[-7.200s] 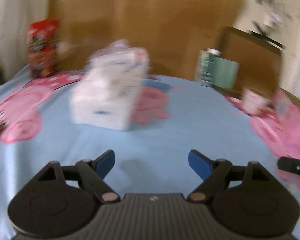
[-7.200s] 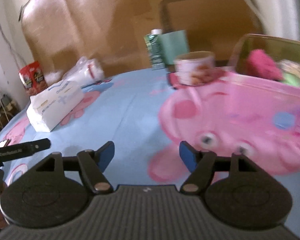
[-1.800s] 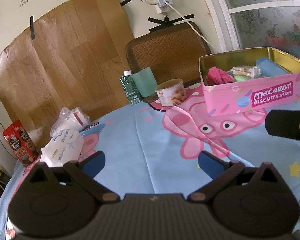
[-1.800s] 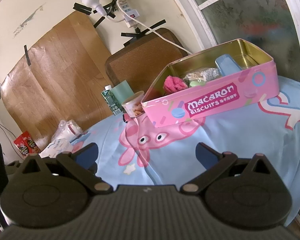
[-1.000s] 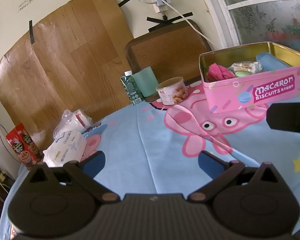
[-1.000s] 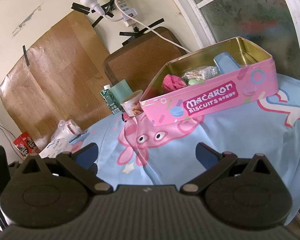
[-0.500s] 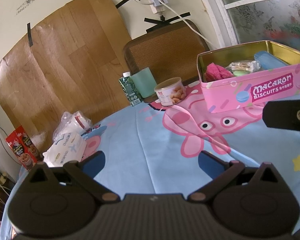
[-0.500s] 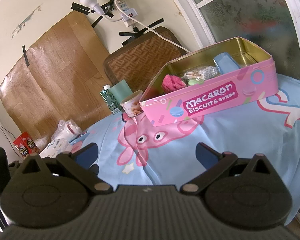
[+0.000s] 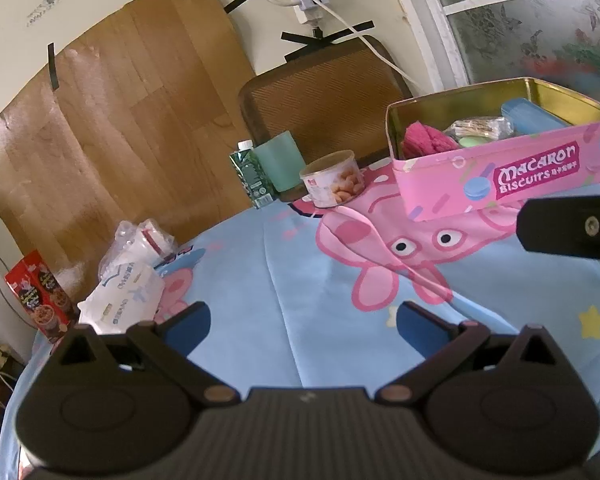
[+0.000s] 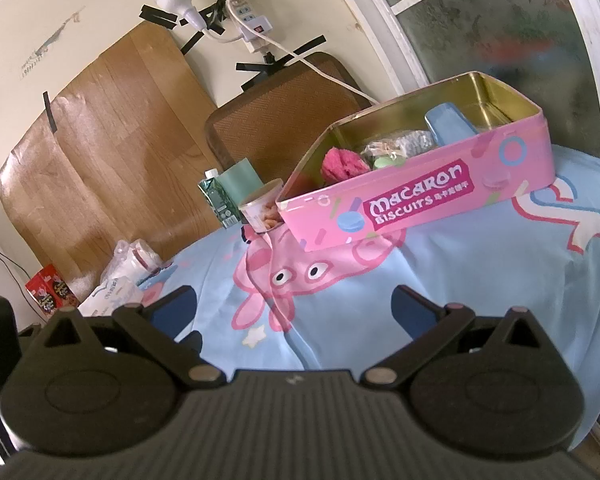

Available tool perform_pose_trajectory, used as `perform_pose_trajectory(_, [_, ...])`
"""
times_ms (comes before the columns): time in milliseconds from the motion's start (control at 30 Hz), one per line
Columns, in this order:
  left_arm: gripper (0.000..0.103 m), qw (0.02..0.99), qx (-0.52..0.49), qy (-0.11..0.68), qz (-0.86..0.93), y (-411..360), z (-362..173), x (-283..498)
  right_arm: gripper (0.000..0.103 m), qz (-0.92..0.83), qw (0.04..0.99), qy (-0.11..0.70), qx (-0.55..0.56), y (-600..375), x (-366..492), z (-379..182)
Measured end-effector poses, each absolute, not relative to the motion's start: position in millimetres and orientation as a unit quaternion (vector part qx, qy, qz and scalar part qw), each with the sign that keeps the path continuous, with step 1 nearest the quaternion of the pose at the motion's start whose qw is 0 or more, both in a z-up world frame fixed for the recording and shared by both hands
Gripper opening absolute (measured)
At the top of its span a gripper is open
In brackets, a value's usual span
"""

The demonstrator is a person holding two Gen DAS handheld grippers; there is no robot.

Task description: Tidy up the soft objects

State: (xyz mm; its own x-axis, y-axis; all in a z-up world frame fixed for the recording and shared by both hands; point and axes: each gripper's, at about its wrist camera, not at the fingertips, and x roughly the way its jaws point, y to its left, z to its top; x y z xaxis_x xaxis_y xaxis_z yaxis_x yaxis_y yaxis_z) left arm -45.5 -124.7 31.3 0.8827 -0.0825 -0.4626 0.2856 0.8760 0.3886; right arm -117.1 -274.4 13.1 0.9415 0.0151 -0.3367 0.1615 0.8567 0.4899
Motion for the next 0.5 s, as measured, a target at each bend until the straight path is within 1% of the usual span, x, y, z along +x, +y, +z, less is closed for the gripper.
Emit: perform_pose_trajectory(500, [0.103, 0.94, 0.221, 0.227, -0.127, -124.1, 30.5, -46.5, 0.103, -0.044, 0.948, 0.167, 0.266, -272.1, -118.1, 11.3])
